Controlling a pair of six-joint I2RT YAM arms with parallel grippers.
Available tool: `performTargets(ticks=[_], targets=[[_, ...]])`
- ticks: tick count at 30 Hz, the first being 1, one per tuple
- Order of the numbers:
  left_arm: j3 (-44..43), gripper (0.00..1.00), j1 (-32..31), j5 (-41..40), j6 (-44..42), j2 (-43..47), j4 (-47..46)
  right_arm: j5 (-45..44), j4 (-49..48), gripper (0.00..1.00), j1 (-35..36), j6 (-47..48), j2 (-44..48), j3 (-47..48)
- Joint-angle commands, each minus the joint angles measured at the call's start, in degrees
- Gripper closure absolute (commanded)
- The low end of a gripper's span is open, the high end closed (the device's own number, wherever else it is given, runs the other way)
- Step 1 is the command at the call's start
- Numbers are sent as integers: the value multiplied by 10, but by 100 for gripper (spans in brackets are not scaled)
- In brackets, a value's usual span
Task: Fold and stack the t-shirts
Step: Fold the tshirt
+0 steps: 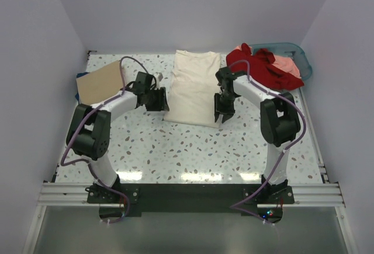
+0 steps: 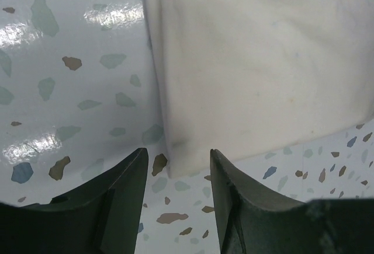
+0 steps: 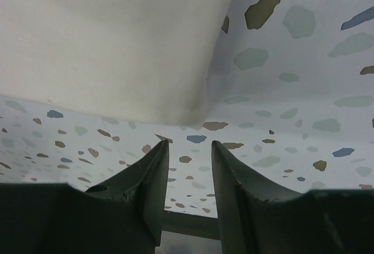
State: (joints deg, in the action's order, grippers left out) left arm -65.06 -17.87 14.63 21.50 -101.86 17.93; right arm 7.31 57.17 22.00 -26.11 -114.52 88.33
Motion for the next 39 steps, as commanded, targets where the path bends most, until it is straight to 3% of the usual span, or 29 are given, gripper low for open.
performTargets(ticks=[1,25,29,34,39], targets=[[12,49,3,-7,7,29,-16,12,-33,62,1,-14,30,-17],[41,46,3,11,18,25,-25,29,-86,75,3,-13,-16,-81],[39,47,3,15,18,11,-29,28,-88,86,2,-11,-20,-82],[34,51,3,29,18,-8,-32,24,-85,90,2,-9,-22,-77],[32,62,2,29,17,-17,-12,23,-81,91,2,-8,-24,-73]])
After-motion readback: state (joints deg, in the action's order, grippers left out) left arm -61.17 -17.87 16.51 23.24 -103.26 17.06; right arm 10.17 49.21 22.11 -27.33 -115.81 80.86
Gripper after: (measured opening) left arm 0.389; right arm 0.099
